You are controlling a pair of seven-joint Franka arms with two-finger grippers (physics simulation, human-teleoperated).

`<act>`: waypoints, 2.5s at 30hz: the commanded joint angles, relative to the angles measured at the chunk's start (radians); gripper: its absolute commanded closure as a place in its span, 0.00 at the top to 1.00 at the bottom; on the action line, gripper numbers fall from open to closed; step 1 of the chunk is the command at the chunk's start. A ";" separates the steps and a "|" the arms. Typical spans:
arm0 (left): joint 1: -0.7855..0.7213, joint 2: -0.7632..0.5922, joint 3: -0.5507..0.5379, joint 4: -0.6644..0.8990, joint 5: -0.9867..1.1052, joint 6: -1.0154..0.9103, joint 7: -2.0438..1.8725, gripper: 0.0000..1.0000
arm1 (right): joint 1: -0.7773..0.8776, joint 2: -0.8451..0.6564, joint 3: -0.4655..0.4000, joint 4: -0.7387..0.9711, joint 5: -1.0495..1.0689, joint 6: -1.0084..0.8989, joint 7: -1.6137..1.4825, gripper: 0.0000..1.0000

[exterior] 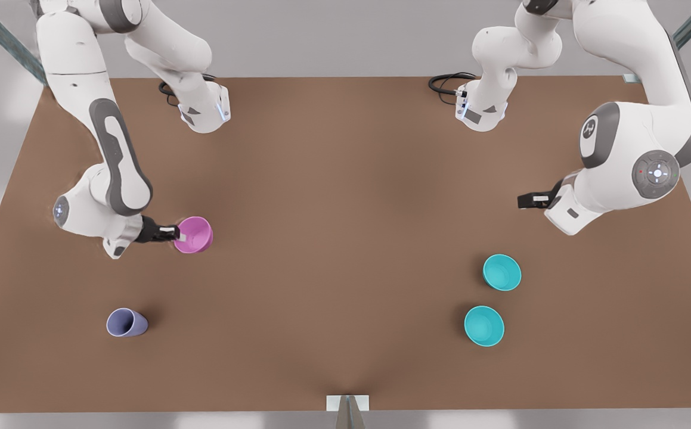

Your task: Stack the blue bowl on the pink bowl

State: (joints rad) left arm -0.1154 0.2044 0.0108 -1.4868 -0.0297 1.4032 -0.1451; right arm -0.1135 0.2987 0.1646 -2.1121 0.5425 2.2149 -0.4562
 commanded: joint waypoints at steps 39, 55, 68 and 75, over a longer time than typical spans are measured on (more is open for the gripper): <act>0.103 0.546 0.063 -0.046 -0.161 0.594 0.512 0.21 | -0.003 -0.010 -0.004 0.713 -0.665 -0.727 0.313 1.00; -0.429 0.578 0.044 0.219 -0.251 0.530 -0.642 0.21 | -0.032 -0.194 -0.022 0.508 -0.595 -0.597 0.313 1.00; -0.431 0.688 0.024 0.349 -0.250 0.496 -0.715 0.21 | -0.031 -0.190 -0.020 0.504 -0.596 -0.597 0.317 1.00; -0.431 0.688 0.015 0.344 -0.250 0.496 -0.717 0.21 | -0.029 -0.188 -0.020 0.504 -0.596 -0.597 0.318 1.00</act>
State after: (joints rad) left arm -0.5461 0.8943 0.0269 -1.1432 -0.2776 1.9036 -0.6133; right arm -0.1425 0.1114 0.1438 -1.6081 -0.0539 1.6185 -0.0614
